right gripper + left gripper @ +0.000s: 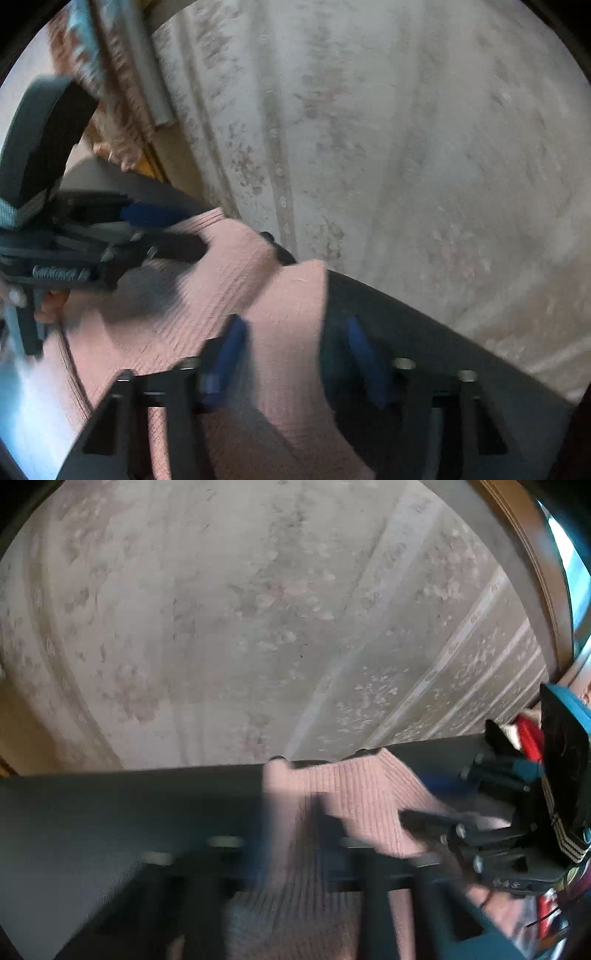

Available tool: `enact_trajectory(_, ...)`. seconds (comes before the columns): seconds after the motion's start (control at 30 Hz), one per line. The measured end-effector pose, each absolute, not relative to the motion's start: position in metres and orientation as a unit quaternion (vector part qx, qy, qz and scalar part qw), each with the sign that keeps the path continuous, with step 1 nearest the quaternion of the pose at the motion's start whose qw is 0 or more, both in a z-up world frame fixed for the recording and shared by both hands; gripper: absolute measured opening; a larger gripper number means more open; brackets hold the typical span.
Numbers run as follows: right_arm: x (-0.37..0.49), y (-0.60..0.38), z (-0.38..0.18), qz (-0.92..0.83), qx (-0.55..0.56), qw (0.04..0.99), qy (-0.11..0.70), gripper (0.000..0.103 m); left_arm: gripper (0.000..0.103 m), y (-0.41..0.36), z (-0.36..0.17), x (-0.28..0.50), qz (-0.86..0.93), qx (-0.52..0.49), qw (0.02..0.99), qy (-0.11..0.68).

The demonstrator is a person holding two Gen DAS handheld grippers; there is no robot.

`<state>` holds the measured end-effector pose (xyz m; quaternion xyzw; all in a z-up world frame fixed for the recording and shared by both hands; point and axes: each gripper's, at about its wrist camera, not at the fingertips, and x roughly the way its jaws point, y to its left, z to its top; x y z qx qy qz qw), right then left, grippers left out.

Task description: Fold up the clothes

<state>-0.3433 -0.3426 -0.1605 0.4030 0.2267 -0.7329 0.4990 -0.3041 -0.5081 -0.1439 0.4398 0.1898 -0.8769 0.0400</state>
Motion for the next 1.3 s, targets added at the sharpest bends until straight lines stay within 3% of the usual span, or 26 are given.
enact_trajectory(0.03, -0.342, -0.341, -0.157, -0.732, 0.405, 0.502, 0.221, 0.009, 0.005, -0.508, -0.141, -0.300, -0.880, 0.433, 0.042, 0.192)
enact_trajectory(0.47, -0.290, -0.285, -0.101, -0.732, 0.384, 0.547, 0.136, 0.010, 0.005, -0.457, -0.066, -0.184, -0.921, 0.335, -0.018, 0.200)
enact_trajectory(0.7, -0.225, -0.218, -0.121, -0.732, 0.396, 0.546, 0.101, 0.011, 0.005, -0.435, -0.089, -0.105, -0.907, 0.351, -0.004, 0.232)
enact_trajectory(0.8, -0.211, -0.191, -0.138, -0.733, 0.419, 0.530, 0.080, 0.013, 0.009, -0.436, -0.115, -0.074, -0.887, 0.368, 0.006, 0.278)
enact_trajectory(0.93, -0.202, -0.161, -0.152, -0.732, 0.452, 0.509, 0.023, 0.037, 0.015, -0.446, -0.137, -0.043, -0.861, 0.362, 0.021, 0.358)
enact_trajectory(1.13, -0.213, -0.143, -0.143, -0.725, 0.460, 0.507, -0.078, 0.040, 0.027, -0.459, -0.141, -0.047, -0.831, 0.324, 0.012, 0.452)
enact_trajectory(1.23, -0.227, -0.163, -0.146, -0.705, 0.480, 0.507, -0.124, 0.056, 0.034, -0.460, -0.145, -0.066, -0.816, 0.323, 0.003, 0.479)
enact_trajectory(1.3, -0.235, -0.177, -0.150, -0.692, 0.494, 0.505, -0.150, 0.057, 0.036, -0.459, -0.147, -0.077, -0.812, 0.330, 0.003, 0.481)
